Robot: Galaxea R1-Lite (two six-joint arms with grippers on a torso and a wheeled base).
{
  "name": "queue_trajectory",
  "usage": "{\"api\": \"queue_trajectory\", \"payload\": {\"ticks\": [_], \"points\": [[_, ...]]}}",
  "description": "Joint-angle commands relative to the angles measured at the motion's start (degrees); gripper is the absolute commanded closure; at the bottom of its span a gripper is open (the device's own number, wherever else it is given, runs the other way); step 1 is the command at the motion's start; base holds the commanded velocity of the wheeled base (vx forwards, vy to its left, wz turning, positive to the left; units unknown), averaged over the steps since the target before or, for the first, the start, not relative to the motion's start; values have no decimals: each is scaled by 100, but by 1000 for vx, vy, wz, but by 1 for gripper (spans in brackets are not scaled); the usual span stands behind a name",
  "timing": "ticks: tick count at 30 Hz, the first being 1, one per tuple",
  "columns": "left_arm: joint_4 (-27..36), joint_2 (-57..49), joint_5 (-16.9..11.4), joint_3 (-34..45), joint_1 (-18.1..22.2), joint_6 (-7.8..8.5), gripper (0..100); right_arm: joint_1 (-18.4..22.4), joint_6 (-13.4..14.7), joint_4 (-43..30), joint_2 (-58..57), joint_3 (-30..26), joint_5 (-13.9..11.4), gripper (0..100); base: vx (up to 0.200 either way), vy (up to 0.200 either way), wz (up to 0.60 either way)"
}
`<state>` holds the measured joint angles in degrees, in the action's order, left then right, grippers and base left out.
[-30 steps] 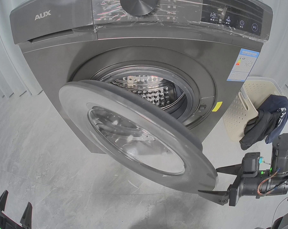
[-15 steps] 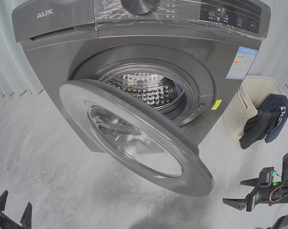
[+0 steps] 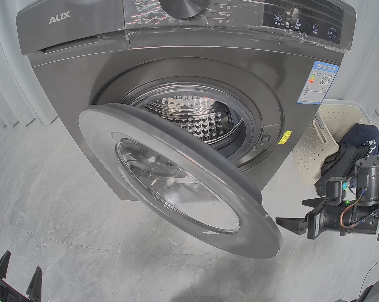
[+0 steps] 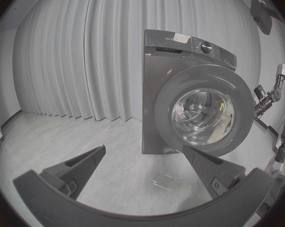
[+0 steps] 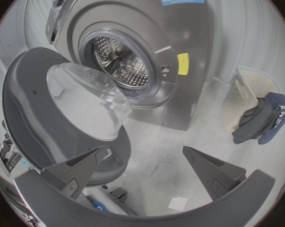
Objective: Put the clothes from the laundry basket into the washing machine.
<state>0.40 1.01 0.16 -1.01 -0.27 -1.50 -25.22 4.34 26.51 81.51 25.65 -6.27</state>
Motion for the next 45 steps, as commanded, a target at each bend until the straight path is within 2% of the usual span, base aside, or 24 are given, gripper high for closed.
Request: {"api": "queue_trajectory", "payload": {"ticks": [1,5,9,17,22,26,31,36,38,41,45], "points": [[-5,-66,2,75,0,1,0,-888,243,12,419,-139,134,0,0,0,0],[-5,-66,2,75,0,1,0,-1125,243,12,67,-517,134,0,0,0,0],[4,-66,2,75,0,9,0,-1064,252,12,-30,-526,143,0,-50,0,0],[4,-66,-16,75,0,9,0,-1037,278,29,630,283,266,0,-50,0,0],[4,-66,-16,75,0,18,0,-1442,489,56,1139,590,284,0,0,0,0],[4,-66,-25,75,0,9,0,-1767,524,47,1227,766,284,0,0,0,0],[4,-66,-16,75,0,18,0,-2083,568,47,1025,520,293,0,0,0,0],[4,-66,-16,75,0,18,0,-1943,594,38,779,467,504,0,0,0,0],[4,-66,-16,75,0,18,0,-1679,621,47,814,599,679,0,0,0,0],[4,-66,-25,75,0,27,0,-1415,629,56,1095,933,811,0,-200,0,0],[4,-66,-25,75,0,44,0,-949,638,47,1799,1803,846,0,-150,0,0]]}}
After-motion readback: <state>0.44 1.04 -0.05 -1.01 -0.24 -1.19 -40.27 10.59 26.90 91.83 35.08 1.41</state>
